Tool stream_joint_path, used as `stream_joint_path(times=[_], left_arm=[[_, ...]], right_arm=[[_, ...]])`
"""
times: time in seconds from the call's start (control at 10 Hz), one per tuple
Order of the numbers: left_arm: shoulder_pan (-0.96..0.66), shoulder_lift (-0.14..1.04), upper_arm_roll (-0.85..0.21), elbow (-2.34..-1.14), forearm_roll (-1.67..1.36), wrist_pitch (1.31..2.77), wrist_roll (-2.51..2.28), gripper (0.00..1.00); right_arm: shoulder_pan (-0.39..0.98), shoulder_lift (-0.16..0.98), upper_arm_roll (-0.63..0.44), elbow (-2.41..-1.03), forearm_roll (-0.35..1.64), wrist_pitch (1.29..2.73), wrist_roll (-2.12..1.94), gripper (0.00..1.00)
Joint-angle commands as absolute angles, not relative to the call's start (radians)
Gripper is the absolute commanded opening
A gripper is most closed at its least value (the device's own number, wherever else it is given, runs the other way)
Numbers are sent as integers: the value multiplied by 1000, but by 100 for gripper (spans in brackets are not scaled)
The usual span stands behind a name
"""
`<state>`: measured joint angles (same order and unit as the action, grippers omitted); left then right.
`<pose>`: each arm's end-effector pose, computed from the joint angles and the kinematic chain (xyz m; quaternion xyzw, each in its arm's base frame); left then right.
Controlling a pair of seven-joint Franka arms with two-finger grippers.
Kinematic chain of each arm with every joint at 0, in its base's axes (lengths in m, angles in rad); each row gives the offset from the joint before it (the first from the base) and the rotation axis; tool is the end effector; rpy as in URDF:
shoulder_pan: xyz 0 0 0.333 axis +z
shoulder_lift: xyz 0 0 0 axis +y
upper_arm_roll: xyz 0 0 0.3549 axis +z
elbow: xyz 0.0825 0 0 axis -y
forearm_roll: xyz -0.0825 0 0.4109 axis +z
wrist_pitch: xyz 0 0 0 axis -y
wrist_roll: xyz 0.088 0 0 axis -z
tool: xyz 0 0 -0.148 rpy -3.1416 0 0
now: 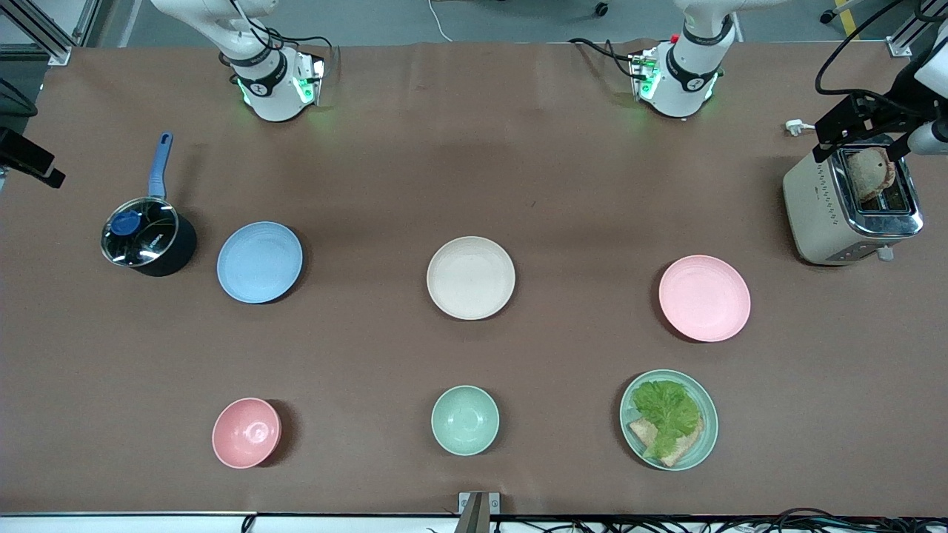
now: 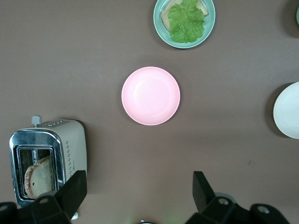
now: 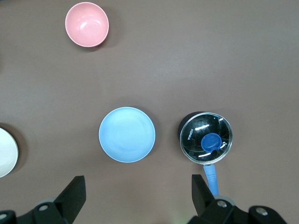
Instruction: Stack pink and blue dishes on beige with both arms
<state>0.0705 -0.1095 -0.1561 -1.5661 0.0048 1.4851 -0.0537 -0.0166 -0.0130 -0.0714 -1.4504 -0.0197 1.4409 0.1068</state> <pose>0.5323 -0.0503 0.6774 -0.9997 0.0154 -0.0143 0.0099 0.5602 -0.0529 0.6777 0.9951 -0.0985 0.0018 0.0093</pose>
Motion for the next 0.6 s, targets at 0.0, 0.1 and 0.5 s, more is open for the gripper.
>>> stream_joint_path(times=[0.0, 0.1, 0.5], left_arm=[[69, -84, -156, -1554, -9, 1456, -46, 100], [74, -72, -147, -1551, -6, 1456, -40, 100], [133, 117, -144, -1543, 18, 1500, 10, 100]], right_arm=[[-23, -9, -66, -1440, -20, 1431, 98, 100], [-23, -9, -66, -1440, -20, 1431, 98, 100], [-22, -11, -66, -1436, -20, 1428, 97, 100]])
